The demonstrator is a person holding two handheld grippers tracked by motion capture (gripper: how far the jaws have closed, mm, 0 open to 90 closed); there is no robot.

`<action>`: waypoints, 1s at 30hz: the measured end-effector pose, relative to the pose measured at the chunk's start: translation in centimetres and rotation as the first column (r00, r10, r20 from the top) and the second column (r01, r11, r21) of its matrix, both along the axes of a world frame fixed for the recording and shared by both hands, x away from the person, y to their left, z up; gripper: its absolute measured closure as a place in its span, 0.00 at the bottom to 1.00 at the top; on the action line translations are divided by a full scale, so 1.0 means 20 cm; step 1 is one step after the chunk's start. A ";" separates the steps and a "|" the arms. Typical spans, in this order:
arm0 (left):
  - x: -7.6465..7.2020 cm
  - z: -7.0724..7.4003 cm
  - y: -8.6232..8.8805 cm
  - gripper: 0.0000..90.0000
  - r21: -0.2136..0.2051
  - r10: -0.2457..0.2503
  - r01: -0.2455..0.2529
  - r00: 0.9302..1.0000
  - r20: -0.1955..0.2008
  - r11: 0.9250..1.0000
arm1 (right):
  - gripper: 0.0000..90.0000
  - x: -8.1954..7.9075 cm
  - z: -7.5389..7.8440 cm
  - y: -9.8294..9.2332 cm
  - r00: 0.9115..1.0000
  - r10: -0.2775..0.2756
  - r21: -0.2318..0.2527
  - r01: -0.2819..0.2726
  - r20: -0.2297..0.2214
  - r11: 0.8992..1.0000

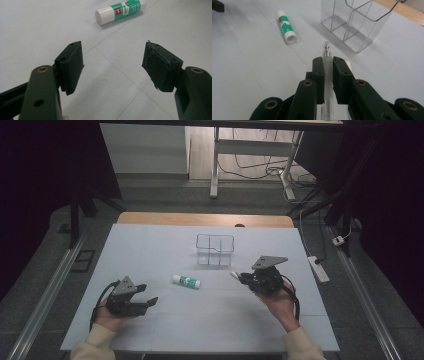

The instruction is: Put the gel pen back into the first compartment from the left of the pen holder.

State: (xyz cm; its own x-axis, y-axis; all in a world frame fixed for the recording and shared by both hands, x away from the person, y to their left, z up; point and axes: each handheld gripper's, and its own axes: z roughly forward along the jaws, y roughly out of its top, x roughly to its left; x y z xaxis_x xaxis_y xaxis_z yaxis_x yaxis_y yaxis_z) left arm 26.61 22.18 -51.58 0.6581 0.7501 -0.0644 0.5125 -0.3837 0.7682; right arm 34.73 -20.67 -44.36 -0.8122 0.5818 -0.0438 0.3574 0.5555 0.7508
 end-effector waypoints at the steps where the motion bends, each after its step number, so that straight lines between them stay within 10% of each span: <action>1: 0.00 0.00 0.00 0.37 0.000 0.000 0.000 1.000 0.000 1.000 | 0.88 0.00 0.00 0.00 1.000 -0.005 0.004 0.005 0.010 1.000; 30: 0.00 0.00 0.00 0.37 -0.006 -0.007 0.007 1.000 -0.003 1.000 | 0.88 0.09 0.13 0.11 0.993 -0.052 0.154 0.036 0.103 0.987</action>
State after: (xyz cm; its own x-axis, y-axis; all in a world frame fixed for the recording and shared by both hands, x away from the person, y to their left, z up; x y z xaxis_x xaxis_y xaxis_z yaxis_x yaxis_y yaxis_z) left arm 26.58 22.12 -51.62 0.6632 0.7451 -0.0711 0.5123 -0.3826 0.7689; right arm 36.56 -18.41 -41.77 -0.7813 0.6231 -0.0373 0.2925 0.4182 0.8600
